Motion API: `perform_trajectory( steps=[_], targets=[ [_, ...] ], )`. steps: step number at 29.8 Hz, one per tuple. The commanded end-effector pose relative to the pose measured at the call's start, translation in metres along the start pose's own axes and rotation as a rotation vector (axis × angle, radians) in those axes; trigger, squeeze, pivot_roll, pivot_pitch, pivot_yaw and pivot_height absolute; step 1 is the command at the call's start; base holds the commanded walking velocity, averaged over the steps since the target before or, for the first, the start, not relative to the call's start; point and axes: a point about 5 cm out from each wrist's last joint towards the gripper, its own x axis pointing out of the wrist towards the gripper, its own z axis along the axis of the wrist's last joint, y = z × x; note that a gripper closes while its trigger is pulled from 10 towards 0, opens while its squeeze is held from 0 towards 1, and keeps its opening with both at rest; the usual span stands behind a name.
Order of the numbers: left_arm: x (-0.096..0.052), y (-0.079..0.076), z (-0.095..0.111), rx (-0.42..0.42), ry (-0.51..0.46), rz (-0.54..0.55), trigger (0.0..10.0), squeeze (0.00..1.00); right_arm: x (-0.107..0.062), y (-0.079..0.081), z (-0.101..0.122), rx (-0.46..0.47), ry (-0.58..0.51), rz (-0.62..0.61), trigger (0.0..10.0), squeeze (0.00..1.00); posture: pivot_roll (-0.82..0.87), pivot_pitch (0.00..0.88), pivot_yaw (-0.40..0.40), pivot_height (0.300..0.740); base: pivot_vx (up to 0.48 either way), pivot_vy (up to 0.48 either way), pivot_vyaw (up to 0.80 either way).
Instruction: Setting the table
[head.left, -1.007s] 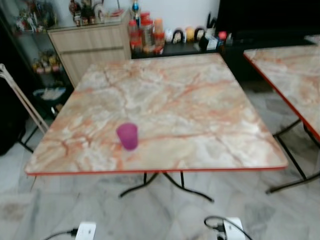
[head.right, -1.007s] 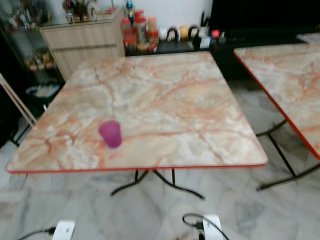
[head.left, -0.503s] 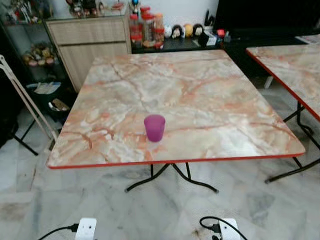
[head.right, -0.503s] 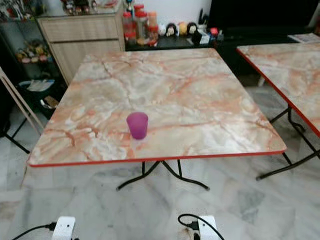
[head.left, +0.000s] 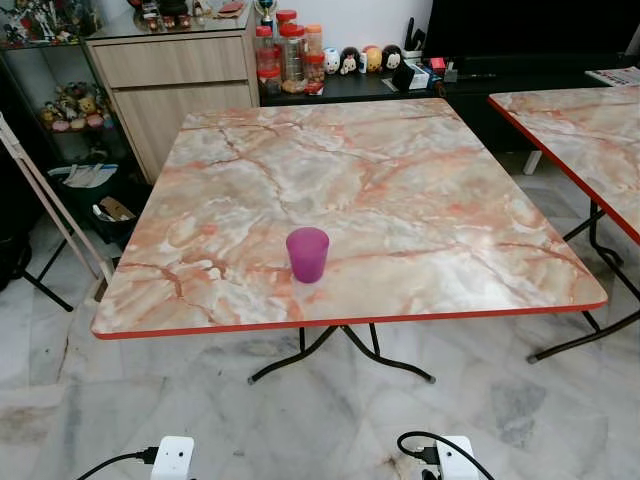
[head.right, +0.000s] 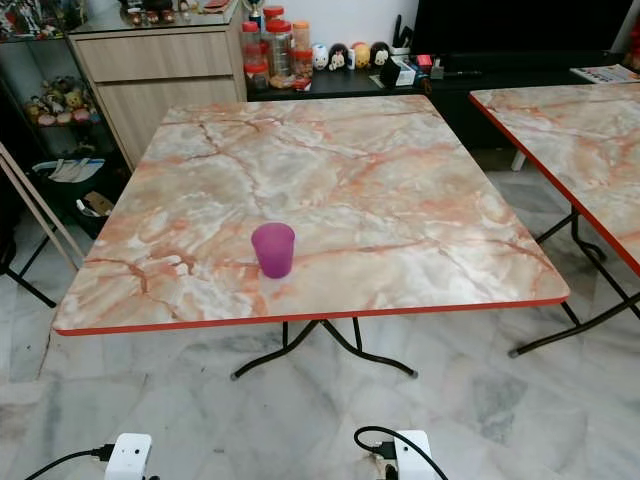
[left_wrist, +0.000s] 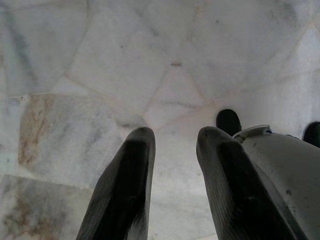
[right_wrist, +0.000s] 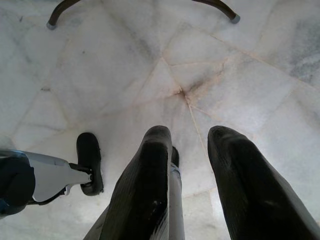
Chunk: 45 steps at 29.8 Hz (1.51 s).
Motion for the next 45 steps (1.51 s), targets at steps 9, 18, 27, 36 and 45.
perform_trajectory(
  steps=[9,18,27,36,45],
  targets=[
    [0.001,-0.003,0.004,0.014,-0.017,-0.018,10.0,0.0,0.001,0.001,0.004,0.015,-0.013,0.002,10.0,0.0,-0.02,0.0,0.033,0.74,0.0,0.0,0.0],
    [0.001,-0.009,0.004,-0.014,-0.017,-0.015,10.0,0.0,0.001,0.003,0.002,0.016,-0.007,0.006,10.0,0.0,-0.01,0.0,0.022,0.74,0.0,0.0,0.0],
    [0.0,-0.004,0.004,-0.03,-0.037,0.015,10.0,0.0,0.001,0.002,0.004,0.022,-0.013,0.004,10.0,0.0,-0.01,0.0,0.026,0.74,0.0,0.0,0.0],
    [0.001,-0.001,0.011,-0.055,-0.086,0.046,10.0,0.0,0.001,0.005,0.004,0.015,-0.014,0.013,10.0,0.0,-0.02,0.0,0.03,0.74,0.0,0.0,0.0],
    [-0.001,0.004,0.019,-0.128,-0.171,0.088,10.0,0.0,0.0,0.005,-0.002,-0.003,0.006,0.016,10.0,0.0,0.02,0.0,0.02,0.74,0.0,0.0,0.0]
  ],
)
